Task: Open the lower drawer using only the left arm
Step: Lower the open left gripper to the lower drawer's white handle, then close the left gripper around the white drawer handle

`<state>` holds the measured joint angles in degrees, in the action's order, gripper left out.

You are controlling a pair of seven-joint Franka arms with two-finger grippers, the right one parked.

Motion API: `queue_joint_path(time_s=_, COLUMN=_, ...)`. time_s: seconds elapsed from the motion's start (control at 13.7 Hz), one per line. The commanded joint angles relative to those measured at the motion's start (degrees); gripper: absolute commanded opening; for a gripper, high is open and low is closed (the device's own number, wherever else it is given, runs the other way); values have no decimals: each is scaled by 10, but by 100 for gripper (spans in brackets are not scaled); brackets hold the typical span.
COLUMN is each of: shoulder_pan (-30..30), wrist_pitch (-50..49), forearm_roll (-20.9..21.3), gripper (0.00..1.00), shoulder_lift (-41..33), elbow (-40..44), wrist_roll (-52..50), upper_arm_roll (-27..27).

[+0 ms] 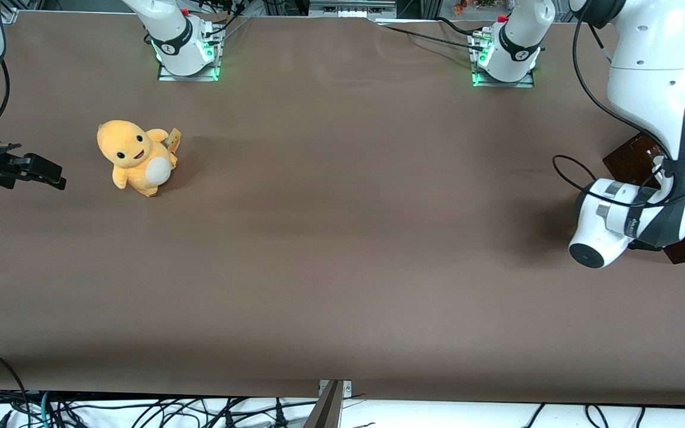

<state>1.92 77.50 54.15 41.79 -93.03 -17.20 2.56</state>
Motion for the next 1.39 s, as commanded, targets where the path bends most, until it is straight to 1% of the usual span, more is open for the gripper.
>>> queue_joint_path(time_s=0.0, shoulder_pan=12, wrist_pitch=-8, forearm_roll=33, gripper=100, shoulder_lift=23, elbow=16, wrist_roll=-1, upper_arm_roll=-3)
queue_joint_path(time_s=0.07, shoulder_pan=15, wrist_pitch=-6, forearm_roll=35, gripper=100, shoulder_lift=30, elbow=21, wrist_roll=-1, upper_arm_roll=-3)
queue_joint_path(time_s=0.15, shoulder_pan=16, wrist_pitch=-1, forearm_roll=44, gripper=98, shoulder_lift=36, elbow=29, wrist_roll=-1, upper_arm_roll=-3)
queue_joint_path(time_s=0.22, shoulder_pan=16, wrist_pitch=-1, forearm_roll=45, gripper=90, shoulder_lift=41, elbow=29, wrist_roll=-1, upper_arm_roll=-3)
queue_joint_path(time_s=0.29, shoulder_pan=16, wrist_pitch=-1, forearm_roll=45, gripper=78, shoulder_lift=43, elbow=30, wrist_roll=-1, upper_arm_roll=-3)
queue_joint_path(time_s=0.37, shoulder_pan=16, wrist_pitch=-1, forearm_roll=46, gripper=65, shoulder_lift=46, elbow=30, wrist_roll=1, upper_arm_roll=-3)
queue_joint_path(time_s=0.51, shoulder_pan=16, wrist_pitch=-1, forearm_roll=61, gripper=41, shoulder_lift=52, elbow=31, wrist_roll=4, upper_arm_roll=-3)
queue_joint_path(time_s=0.66, shoulder_pan=16, wrist_pitch=-1, forearm_roll=62, gripper=32, shoulder_lift=56, elbow=31, wrist_roll=6, upper_arm_roll=-3)
queue_joint_path(time_s=0.88, shoulder_pan=14, wrist_pitch=-1, forearm_roll=62, gripper=24, shoulder_lift=56, elbow=31, wrist_roll=7, upper_arm_roll=-3)
queue_joint_path(time_s=1.32, shoulder_pan=-3, wrist_pitch=-2, forearm_roll=57, gripper=22, shoulder_lift=59, elbow=34, wrist_roll=8, upper_arm_roll=-7)
